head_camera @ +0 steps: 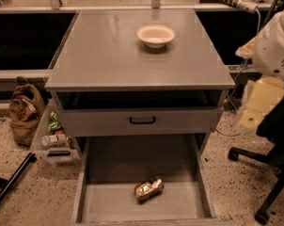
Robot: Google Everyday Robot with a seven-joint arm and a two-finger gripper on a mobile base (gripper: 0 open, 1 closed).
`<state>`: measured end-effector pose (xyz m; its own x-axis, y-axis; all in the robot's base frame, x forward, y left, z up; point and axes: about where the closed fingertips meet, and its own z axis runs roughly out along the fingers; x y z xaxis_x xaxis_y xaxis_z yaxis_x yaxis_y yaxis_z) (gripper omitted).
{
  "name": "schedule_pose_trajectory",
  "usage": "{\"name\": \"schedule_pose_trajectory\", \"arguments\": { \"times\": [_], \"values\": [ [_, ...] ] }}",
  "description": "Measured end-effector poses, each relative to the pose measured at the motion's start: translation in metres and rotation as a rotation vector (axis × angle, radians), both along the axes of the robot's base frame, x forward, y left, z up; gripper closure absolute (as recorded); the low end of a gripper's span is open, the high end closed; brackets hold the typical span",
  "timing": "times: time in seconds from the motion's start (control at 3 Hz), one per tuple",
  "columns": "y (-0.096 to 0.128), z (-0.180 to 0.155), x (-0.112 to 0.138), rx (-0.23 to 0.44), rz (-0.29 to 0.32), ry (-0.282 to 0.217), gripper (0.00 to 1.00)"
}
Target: Pick orange can from middle drawer and place on counter
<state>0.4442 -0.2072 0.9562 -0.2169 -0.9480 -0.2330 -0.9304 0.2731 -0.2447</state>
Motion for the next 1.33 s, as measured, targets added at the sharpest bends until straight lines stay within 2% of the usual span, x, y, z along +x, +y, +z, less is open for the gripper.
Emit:
{"name": "schedule_pose_trajectory", "arguments": {
  "times": [0.67,1.0,1.33],
  "values": [
    [0.046,-0.131,0.021,0.144,-0.038,0.052,0.0],
    [0.055,-0.193,0.02,0.205,-0.056,0.117,0.0],
    [0.055,-0.193,0.02,0.205,-0.056,0.117,0.0]
  ]
}}
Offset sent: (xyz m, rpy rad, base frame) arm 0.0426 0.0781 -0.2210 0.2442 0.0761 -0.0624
